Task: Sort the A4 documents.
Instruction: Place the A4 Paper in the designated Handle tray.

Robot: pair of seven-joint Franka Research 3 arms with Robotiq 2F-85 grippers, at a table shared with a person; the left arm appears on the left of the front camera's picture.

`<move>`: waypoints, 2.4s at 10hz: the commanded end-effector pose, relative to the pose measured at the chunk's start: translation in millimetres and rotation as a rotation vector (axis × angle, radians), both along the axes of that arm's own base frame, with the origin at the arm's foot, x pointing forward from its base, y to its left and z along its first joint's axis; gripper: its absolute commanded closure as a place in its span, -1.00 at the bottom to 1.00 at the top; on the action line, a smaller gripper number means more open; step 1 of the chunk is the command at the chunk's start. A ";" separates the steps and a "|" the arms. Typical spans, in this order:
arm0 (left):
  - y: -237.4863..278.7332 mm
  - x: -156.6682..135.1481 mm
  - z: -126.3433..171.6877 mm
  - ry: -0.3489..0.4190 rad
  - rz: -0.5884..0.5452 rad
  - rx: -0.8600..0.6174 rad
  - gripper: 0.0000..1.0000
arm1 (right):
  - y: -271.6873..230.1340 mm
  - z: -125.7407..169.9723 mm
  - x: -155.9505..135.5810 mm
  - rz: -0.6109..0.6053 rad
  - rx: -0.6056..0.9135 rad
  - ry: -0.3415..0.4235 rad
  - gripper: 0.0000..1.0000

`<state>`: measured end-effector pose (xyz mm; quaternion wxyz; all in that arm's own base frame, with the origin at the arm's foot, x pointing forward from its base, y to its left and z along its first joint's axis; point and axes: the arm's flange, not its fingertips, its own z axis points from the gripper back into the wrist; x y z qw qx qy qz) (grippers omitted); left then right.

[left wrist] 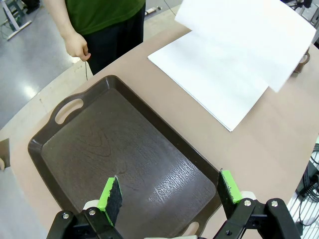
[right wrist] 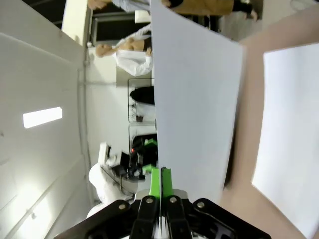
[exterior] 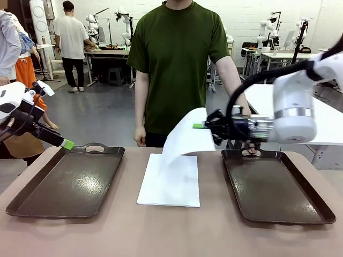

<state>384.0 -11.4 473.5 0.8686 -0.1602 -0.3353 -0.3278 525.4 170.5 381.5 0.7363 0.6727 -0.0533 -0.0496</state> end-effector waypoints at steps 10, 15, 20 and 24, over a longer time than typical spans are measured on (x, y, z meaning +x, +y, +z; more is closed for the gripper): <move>2.7 1.8 -2.1 -0.011 -0.005 -0.006 -1.00 | -212.3 -31.8 -12.8 -0.032 -0.052 -0.206 0.97; 2.7 1.8 -2.1 -0.011 -0.005 -0.006 -1.00 | -241.9 -67.6 1.5 0.056 -0.257 -0.147 0.97; 2.7 1.8 -2.1 -0.011 -0.005 -0.006 -1.00 | -254.3 -79.8 7.6 0.043 -0.505 -0.130 0.97; 2.7 1.8 -2.1 -0.011 -0.005 -0.006 -1.00 | -262.1 -82.5 3.6 -0.006 -0.700 -0.130 0.97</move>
